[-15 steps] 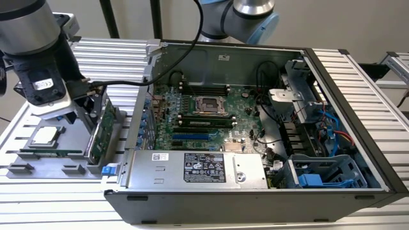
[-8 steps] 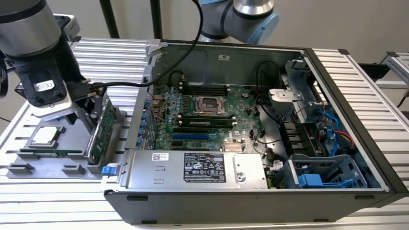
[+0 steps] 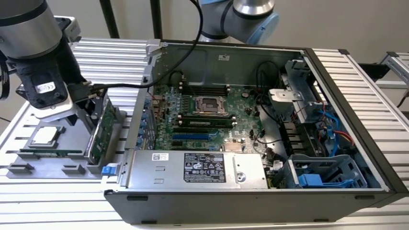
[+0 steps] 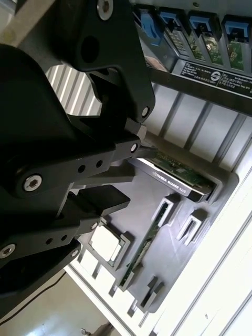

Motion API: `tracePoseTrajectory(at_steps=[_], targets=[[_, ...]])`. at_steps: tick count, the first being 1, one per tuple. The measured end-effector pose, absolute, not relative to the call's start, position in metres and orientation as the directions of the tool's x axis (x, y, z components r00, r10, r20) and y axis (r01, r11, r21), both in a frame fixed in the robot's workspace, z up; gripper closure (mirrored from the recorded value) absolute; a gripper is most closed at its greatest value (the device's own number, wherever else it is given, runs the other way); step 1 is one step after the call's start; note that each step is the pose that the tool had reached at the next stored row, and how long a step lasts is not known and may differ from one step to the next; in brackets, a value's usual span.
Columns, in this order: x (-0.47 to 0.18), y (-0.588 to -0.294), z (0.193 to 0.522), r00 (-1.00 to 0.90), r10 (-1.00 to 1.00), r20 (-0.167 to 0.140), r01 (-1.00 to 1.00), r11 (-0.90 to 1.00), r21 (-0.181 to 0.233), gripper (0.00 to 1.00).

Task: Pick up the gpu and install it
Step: 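Pick up the gpu and move the gpu toward the slot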

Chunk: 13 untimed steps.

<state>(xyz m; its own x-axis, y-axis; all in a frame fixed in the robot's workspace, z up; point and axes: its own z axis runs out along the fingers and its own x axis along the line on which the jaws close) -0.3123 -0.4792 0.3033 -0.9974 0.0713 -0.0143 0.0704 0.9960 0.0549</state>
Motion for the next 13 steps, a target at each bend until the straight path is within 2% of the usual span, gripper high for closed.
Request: tracePoseTrajectory(at_steps=[13], targets=[[-0.3123, -0.4792, 0.2945, -0.997, 0.071, -0.014, 0.071, 0.996, 0.055, 0.0]])
